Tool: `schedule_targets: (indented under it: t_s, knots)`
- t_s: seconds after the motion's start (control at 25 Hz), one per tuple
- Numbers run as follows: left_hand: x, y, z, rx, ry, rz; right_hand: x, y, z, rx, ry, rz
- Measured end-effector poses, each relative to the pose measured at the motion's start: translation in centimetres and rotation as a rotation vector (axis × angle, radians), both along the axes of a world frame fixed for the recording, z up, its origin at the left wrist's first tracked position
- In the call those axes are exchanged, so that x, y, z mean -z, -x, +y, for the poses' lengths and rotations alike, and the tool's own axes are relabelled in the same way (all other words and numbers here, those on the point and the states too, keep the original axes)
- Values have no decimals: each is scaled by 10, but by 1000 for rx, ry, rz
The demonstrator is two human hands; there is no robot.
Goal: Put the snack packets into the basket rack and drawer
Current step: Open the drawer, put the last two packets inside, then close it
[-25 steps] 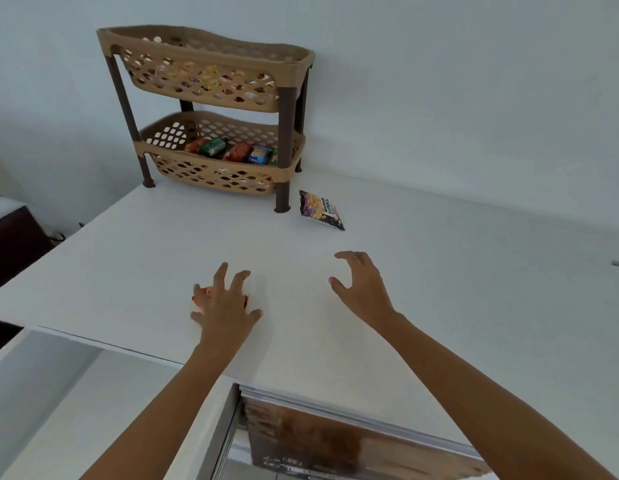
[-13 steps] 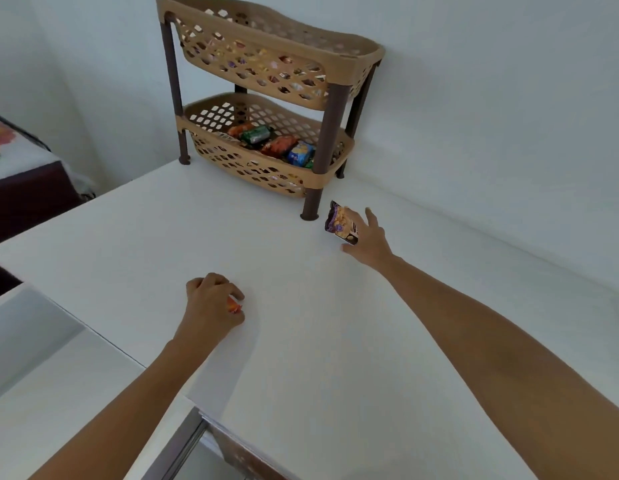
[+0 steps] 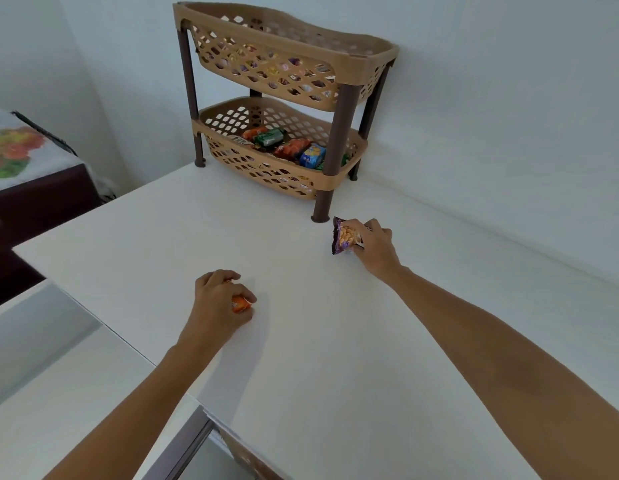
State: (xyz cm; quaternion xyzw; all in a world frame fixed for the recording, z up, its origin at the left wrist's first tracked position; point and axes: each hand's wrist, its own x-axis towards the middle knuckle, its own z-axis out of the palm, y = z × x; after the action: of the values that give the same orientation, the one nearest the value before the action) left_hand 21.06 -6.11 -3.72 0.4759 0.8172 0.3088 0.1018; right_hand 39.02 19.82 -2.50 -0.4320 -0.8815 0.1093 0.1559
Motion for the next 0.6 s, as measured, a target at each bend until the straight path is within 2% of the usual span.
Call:
schedule_targets:
  t_s: [0.24, 0.6]
  knots:
    - [-16, -4, -18, 9, -49, 18, -4, -2, -43, -36, -77, 111]
    - [-45, 27, -115, 26, -199, -178, -29, 41, -187, -197, -104, 335]
